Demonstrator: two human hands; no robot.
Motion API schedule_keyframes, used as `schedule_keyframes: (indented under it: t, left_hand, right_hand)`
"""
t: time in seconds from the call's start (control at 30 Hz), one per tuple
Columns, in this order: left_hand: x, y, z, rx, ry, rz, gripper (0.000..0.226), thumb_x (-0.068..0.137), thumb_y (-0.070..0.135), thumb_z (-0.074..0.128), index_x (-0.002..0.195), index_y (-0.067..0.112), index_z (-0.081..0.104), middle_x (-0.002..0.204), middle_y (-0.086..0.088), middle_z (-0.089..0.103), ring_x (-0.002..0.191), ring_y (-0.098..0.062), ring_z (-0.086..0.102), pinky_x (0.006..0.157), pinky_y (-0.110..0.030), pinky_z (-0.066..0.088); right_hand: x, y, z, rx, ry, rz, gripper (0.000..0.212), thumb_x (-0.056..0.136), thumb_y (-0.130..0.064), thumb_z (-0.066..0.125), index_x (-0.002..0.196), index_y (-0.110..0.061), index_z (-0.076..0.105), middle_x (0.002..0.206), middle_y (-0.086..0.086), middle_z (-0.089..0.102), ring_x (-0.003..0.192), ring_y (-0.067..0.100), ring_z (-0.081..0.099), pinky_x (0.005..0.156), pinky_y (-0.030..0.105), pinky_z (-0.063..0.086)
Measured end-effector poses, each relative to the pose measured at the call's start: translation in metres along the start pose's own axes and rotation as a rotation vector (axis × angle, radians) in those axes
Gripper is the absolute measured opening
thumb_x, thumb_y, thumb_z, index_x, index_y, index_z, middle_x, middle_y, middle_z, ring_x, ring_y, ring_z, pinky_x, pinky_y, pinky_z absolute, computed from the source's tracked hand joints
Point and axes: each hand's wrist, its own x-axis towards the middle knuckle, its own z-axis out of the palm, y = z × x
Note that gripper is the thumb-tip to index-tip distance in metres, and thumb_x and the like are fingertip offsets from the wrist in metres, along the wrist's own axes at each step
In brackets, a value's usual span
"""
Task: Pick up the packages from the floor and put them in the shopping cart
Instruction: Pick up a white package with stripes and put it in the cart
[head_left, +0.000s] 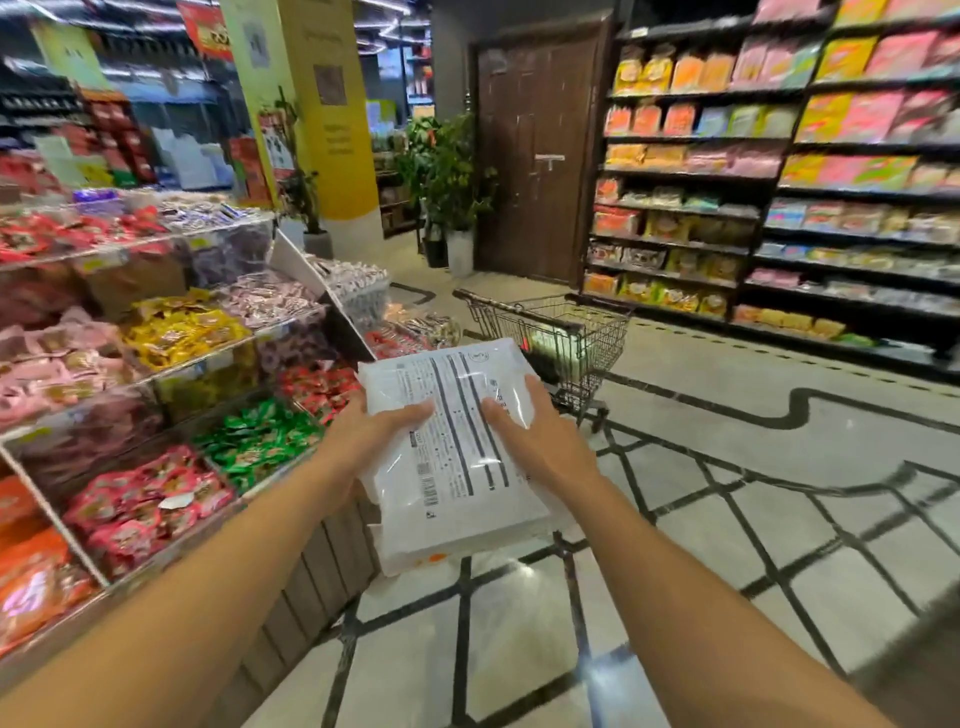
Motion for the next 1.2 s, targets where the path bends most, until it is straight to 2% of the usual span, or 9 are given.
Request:
schedule_keyframes:
  t: [0.1,0.3,0.47,0.6,0.67,0.8,0.93,1.1,1.2]
  left_hand:
    - [0.047,0.0,0.05,0.017,-0.072,0.006,0.068,0.076,0.039,0.09,0.136,0.026,0.06,0.118,0.004,0.077,0.097,-0.017,0.077,0.083,-0.036,0.061]
    - [0.163,0.006,0.144,0.08,-0.23,0.034,0.047,0.087,0.041,0.079,0.129,0.028,0.062,0.104,0.015,0.071,0.083,-0.002,0.069,0.056,-0.016,0.051]
    - [0.263,0.019,0.207,0.114,-0.302,0.027,0.081,0.063,0.07,0.083,0.132,0.032,0.062,0.119,0.007,0.075,0.093,-0.009,0.073,0.071,-0.027,0.054]
    - [0.327,0.032,0.251,0.118,-0.33,0.011,0.05,0.086,0.045,0.077,0.131,0.031,0.06,0.104,0.008,0.076,0.075,-0.004,0.076,0.054,-0.021,0.055]
    - [0.357,0.035,0.271,0.129,-0.332,-0.002,0.05,0.087,0.041,0.078,0.131,0.029,0.059,0.103,0.005,0.076,0.07,-0.007,0.077,0.05,-0.02,0.055]
    - [0.413,0.037,0.31,0.146,-0.333,-0.039,0.056,0.084,0.042,0.081,0.133,0.027,0.059,0.106,0.0,0.079,0.081,-0.018,0.08,0.068,-0.038,0.063]
    - [0.472,0.04,0.36,0.165,-0.336,-0.055,0.047,0.087,0.039,0.078,0.128,0.03,0.057,0.104,0.0,0.078,0.076,-0.015,0.079,0.059,-0.032,0.06]
    - [0.55,0.045,0.426,0.143,-0.29,-0.063,0.047,0.089,0.036,0.075,0.132,0.03,0.057,0.107,0.002,0.077,0.081,-0.014,0.079,0.061,-0.032,0.06]
    - [0.59,0.047,0.454,0.134,-0.244,-0.095,0.056,0.087,0.037,0.077,0.138,0.026,0.056,0.11,0.0,0.078,0.086,-0.016,0.08,0.067,-0.036,0.062]
  right_hand:
    - [0.035,0.036,-0.026,0.012,0.046,0.06,0.094,0.087,-0.088,0.034,0.163,-0.039,0.006,0.157,0.011,0.047,0.139,0.039,0.049,0.108,0.051,0.042]
    - [0.134,0.096,-0.074,-0.015,0.143,0.163,0.097,0.08,-0.095,0.027,0.16,-0.044,0.006,0.15,0.009,0.056,0.132,0.038,0.055,0.108,0.054,0.044]
    - [0.232,0.13,-0.114,0.002,0.195,0.22,0.111,0.06,-0.109,0.017,0.155,-0.052,0.005,0.134,0.008,0.066,0.117,0.035,0.066,0.1,0.056,0.052]
    - [0.292,0.152,-0.143,0.021,0.193,0.244,0.114,0.059,-0.109,0.019,0.156,-0.051,0.008,0.13,0.006,0.069,0.11,0.033,0.069,0.095,0.054,0.056]
    - [0.317,0.162,-0.157,0.029,0.186,0.253,0.115,0.06,-0.108,0.019,0.159,-0.049,0.009,0.14,0.005,0.064,0.116,0.034,0.066,0.098,0.052,0.054]
    - [0.375,0.19,-0.179,0.04,0.189,0.235,0.112,0.066,-0.105,0.024,0.16,-0.046,0.011,0.149,0.002,0.058,0.126,0.035,0.061,0.104,0.05,0.048]
    - [0.441,0.227,-0.204,0.035,0.18,0.243,0.107,0.073,-0.098,0.032,0.162,-0.042,0.009,0.144,0.003,0.062,0.121,0.033,0.065,0.101,0.049,0.05]
    - [0.539,0.272,-0.243,0.001,0.131,0.23,0.115,0.066,-0.103,0.028,0.16,-0.043,0.004,0.137,0.004,0.066,0.113,0.031,0.069,0.1,0.052,0.054]
    - [0.595,0.295,-0.263,-0.025,0.093,0.2,0.104,0.077,-0.094,0.04,0.161,-0.041,0.007,0.14,0.004,0.062,0.119,0.031,0.066,0.1,0.051,0.05]
